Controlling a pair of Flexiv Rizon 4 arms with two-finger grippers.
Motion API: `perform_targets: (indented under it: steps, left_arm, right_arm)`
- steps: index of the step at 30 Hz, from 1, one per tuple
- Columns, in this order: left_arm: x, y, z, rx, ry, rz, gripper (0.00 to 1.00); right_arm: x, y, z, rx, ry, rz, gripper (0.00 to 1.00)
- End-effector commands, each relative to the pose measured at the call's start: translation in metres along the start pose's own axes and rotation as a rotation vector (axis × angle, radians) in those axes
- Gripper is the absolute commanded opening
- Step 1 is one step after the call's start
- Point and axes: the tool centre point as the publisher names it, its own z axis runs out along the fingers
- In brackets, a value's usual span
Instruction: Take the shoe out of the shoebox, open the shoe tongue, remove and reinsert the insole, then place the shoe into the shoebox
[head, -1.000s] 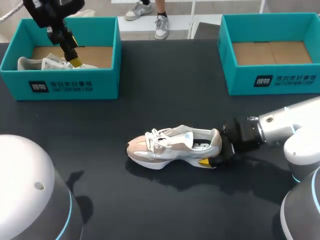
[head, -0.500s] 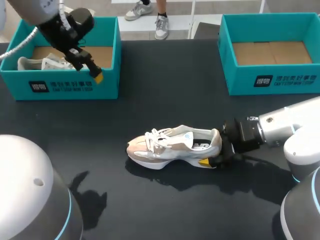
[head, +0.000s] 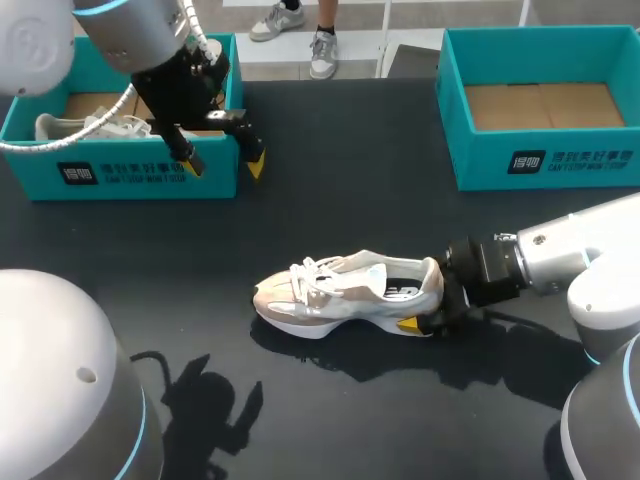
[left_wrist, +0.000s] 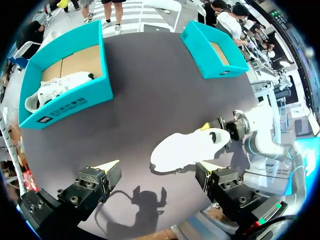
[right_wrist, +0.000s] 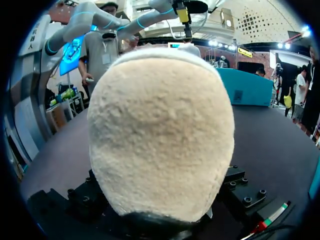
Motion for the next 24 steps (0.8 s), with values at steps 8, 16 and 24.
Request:
perform_targets:
  steps: [8,16,24]
  left_arm:
    - [-0.002,-0.002,0.001,-0.005,0.006,0.005,1.0]
    - [0.038,0.013,0.034,0.027,-0.079,-0.082,1.0]
    - [0.07,0.015,0.069,-0.037,-0.163,-0.178,1.0]
  right_arm:
    - [0.0,0.0,0.001,0.004,-0.001,0.0,0.0]
    - [0.0,0.0,0.001,0.004,-0.001,0.0,0.0]
    - [0.0,0.0,0.001,0.004,-0.001,0.0,0.0]
